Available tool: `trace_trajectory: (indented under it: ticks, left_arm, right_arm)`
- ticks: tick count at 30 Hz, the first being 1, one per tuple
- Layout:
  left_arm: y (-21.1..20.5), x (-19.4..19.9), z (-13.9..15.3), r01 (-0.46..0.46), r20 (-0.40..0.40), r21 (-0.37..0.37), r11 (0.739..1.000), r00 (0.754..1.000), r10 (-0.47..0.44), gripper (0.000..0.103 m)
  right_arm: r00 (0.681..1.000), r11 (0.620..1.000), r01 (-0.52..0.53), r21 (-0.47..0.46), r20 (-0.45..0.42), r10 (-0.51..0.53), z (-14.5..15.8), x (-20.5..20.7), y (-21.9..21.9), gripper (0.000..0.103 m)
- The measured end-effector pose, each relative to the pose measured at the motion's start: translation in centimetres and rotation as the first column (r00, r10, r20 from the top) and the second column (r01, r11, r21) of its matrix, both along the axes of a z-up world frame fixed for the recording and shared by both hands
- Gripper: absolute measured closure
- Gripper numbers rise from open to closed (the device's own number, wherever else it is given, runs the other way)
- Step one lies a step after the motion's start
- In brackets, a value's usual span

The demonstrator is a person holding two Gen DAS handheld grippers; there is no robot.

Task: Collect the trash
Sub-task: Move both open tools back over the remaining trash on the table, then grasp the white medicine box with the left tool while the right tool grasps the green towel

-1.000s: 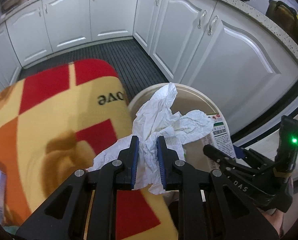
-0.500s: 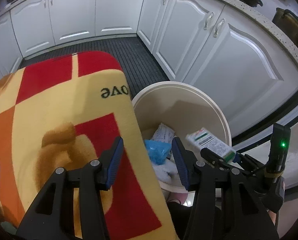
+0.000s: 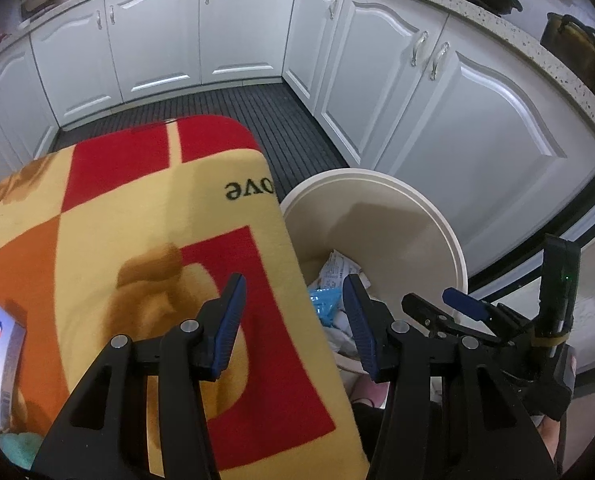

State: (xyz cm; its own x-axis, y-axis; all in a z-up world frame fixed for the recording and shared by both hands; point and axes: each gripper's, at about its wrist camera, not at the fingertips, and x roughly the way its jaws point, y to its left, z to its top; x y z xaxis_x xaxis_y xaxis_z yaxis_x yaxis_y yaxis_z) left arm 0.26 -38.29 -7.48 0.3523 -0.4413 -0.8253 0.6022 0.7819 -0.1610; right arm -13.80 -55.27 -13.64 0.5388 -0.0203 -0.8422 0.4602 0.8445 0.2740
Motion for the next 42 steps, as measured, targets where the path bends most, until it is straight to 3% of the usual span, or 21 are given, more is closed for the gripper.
trace_trajectory:
  ticks: [8, 22, 29, 34, 42]
  left_arm:
    - [2.0, -0.2, 1.1, -0.027, 0.042, 0.025, 0.999, 0.999, 0.026, 0.055]
    - [9.0, 0.5, 2.6, -0.107, 0.065, 0.045, 0.993, 0.992, 0.104, 0.055]
    - [14.7, 2.1, 2.4, -0.108, -0.041, 0.028, 0.994, 0.993, 0.109, 0.054]
    - [19.4, 3.8, 2.0, -0.151, -0.055, 0.076, 0.986, 0.986, 0.155, 0.047]
    - [24.4, 6.8, -0.8, -0.205, -0.130, 0.146, 0.968, 0.966, 0.225, 0.046]
  right_arm:
    - [0.998, 0.998, -0.059, -0.006, 0.030, 0.059, 1.8, 0.1, 2.8, 0.038]
    - [0.975, 0.978, -0.203, -0.048, 0.084, 0.206, 5.2, 1.0, 9.7, 0.036]
    - [0.950, 0.954, -0.298, -0.022, 0.087, 0.299, 5.3, 1.6, 13.6, 0.036]
    - [0.918, 0.921, -0.388, 0.024, 0.099, 0.385, 5.3, 2.2, 17.0, 0.035]
    - [0.860, 0.862, -0.506, 0.027, 0.087, 0.502, 5.4, 3.1, 22.4, 0.032]
